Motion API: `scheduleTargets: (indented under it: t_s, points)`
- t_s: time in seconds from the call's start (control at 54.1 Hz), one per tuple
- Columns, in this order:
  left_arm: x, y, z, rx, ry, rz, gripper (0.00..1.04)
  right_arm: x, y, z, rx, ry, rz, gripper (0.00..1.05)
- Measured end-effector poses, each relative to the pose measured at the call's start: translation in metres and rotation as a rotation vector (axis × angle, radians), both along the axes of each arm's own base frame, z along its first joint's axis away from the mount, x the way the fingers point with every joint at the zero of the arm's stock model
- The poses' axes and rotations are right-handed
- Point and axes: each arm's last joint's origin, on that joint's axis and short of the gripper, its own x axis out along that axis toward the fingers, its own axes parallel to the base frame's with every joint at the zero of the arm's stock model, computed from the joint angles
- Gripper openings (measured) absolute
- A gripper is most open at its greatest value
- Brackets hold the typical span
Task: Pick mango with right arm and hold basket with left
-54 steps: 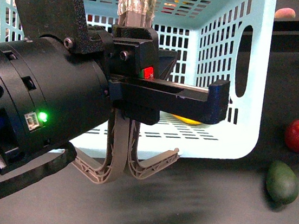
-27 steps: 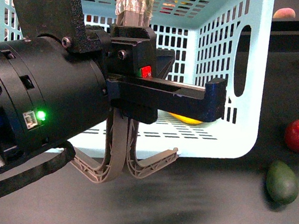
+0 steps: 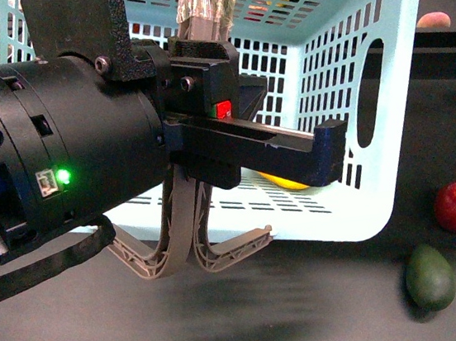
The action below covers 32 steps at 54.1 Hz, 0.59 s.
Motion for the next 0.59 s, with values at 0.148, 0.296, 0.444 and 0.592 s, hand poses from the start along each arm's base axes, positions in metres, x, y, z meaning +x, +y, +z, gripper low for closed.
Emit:
scheduleTargets:
  t_s: [0.148,0.296,0.444,0.592]
  points:
    - [0.000,0.000,0.000,0.000,0.000,0.000,0.07,0.000,0.000,0.000,-0.002,0.000,0.000,0.21]
    - [0.000,0.000,0.000,0.000,0.000,0.000,0.07,0.000,0.000,0.000,-0.002,0.000,0.000,0.44]
    - [0.001,-0.001,0.000,-0.019,-0.015,0.057,0.07,0.000,0.000,0.000,-0.002,0.000,0.000,0.70]
    - [0.019,-0.008,-0.001,-0.131,-0.007,0.216,0.07,0.000,0.000,0.000,-0.002,0.000,0.001,0.93]
